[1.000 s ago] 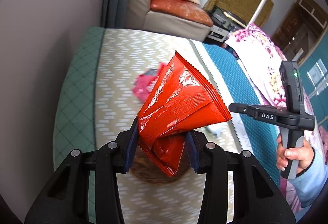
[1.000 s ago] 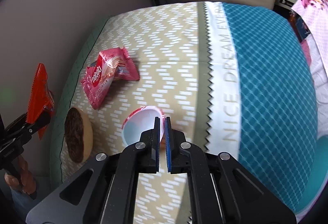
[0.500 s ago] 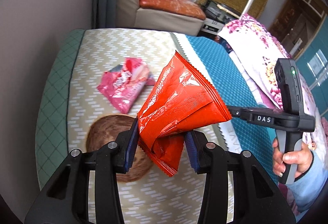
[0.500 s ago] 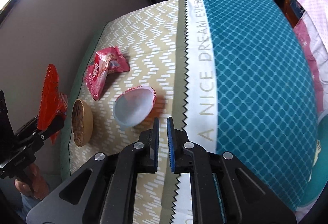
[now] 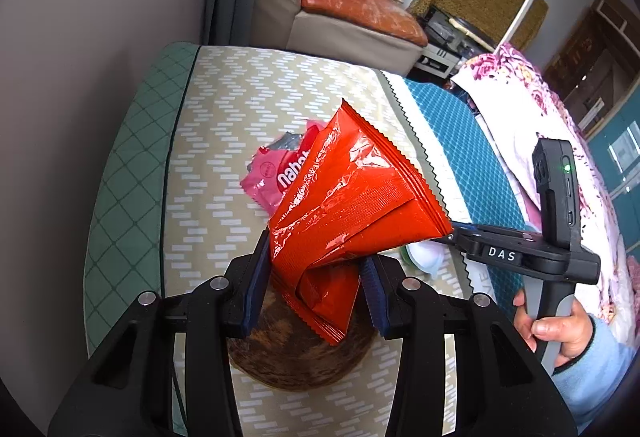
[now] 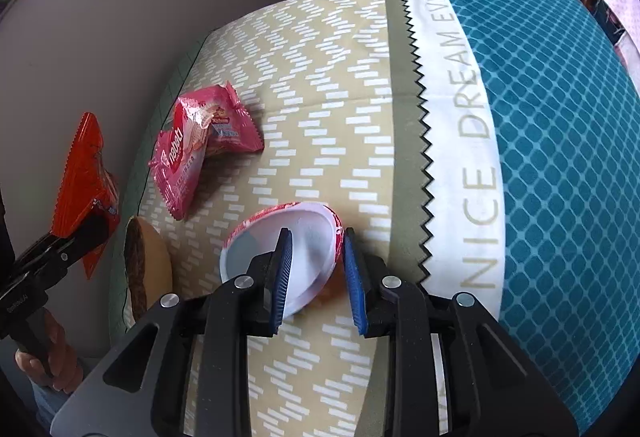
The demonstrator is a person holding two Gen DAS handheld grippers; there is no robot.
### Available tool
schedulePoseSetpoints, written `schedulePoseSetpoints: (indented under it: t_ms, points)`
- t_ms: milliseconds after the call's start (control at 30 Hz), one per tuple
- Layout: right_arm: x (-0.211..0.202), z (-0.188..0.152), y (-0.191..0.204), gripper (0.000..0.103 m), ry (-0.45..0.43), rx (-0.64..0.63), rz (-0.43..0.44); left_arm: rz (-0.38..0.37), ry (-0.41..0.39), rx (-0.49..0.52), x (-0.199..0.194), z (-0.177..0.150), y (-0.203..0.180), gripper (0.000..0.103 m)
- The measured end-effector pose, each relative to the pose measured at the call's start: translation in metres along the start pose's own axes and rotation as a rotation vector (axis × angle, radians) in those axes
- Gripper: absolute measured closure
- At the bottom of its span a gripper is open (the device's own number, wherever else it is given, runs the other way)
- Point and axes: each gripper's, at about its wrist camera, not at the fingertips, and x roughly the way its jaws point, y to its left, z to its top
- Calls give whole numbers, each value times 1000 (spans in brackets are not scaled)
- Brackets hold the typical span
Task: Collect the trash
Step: 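Grasp the red snack bag with the left tool while the right tool grasps the white cup, then carry red bag and white cup over the bin and open both tools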
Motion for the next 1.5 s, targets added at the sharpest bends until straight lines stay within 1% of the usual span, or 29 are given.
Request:
schedulePoseSetpoints:
  t_ms: [33, 67, 167, 267, 333, 400, 467, 533, 633, 733, 767, 833, 1033, 1233, 1500]
  points:
    - [1, 0, 2, 91, 1, -8, -2, -2, 0, -2, 0, 0, 1, 60]
    - [1, -1, 6, 97, -3, -21, -6, -3, -1, -2, 0, 0, 0, 60]
    - [-6, -1, 12, 97, -29, -45, -26, -4, 3, 8, 1, 0, -5, 60]
    - [-21, -2, 6, 98, -52, -18, -28, -8, 7, 23, 2, -1, -13, 60]
    - [-30, -3, 4, 98, -74, 1, -33, -15, 10, 33, 2, -1, -21, 60]
    - [-50, -9, -5, 98, -109, 13, -53, -21, 12, 58, 2, -1, -33, 60]
    - [-55, -10, -8, 98, -117, 16, -58, -30, 15, 83, 3, -3, -48, 60]
    - [-70, -15, -18, 98, -140, 21, -76, -38, 25, 114, 6, -5, -65, 60]
    - [-105, -29, -41, 98, -196, 40, -120, -50, 45, 170, 14, -12, -99, 60]
    - [-124, -33, -62, 98, -228, 72, -132, -70, 62, 207, 22, -18, -126, 60]
    - [-139, -41, -74, 98, -254, 91, -145, -80, 69, 227, 25, -20, -141, 60]
    - [-151, -46, -85, 98, -274, 107, -155, -92, 78, 262, 30, -25, -164, 60]
    - [-210, -76, -136, 98, -364, 199, -188, -122, 106, 379, 47, -38, -237, 60]
    - [-253, -108, -182, 98, -428, 273, -228, -151, 138, 466, 66, -54, -305, 60]
    - [-295, -152, -242, 98, -484, 380, -268, -189, 195, 541, 91, -75, -371, 59]
